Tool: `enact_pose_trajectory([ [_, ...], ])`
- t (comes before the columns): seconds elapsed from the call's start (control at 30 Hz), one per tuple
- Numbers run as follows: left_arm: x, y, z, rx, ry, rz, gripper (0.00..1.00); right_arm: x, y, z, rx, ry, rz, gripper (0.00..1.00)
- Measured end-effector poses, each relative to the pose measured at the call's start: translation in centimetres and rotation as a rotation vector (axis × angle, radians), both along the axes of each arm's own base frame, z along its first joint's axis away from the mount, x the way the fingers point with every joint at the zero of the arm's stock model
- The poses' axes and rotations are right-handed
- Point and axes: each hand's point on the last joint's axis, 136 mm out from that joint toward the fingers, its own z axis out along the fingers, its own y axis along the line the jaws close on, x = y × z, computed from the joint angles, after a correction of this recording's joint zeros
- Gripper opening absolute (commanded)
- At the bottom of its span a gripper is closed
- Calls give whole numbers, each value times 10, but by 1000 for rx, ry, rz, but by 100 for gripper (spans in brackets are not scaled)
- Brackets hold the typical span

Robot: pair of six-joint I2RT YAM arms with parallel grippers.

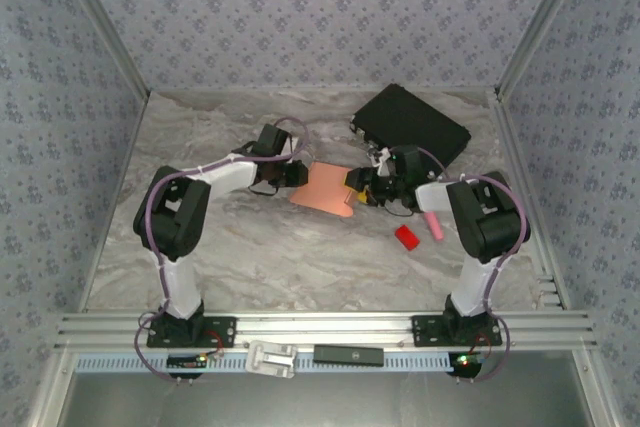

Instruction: Fold the paper box

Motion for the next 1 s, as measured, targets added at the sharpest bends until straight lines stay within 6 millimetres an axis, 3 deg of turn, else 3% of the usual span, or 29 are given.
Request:
enact_pose_trajectory([
  [0.1, -3, 11, -2, 0, -1, 41, 56, 2, 0, 3, 33, 38, -34, 46],
  [0.23, -21, 39, 5, -62, 39, 134, 67, 7, -4, 11, 74, 101, -87, 44],
  [0.43, 9, 87, 52, -340, 74, 387, 69, 14, -9, 49, 142, 145, -111, 44],
  [0.63, 25, 65, 70, -624, 189, 451, 72, 20, -11, 94, 214, 194, -94, 42],
  [0.83, 35, 57, 91, -817, 293, 513, 75, 14, -12, 119, 220, 286, -59, 43],
  [1.0, 37, 39, 124, -894, 357, 455, 78, 8, -10, 137, 222, 336, -19, 43],
])
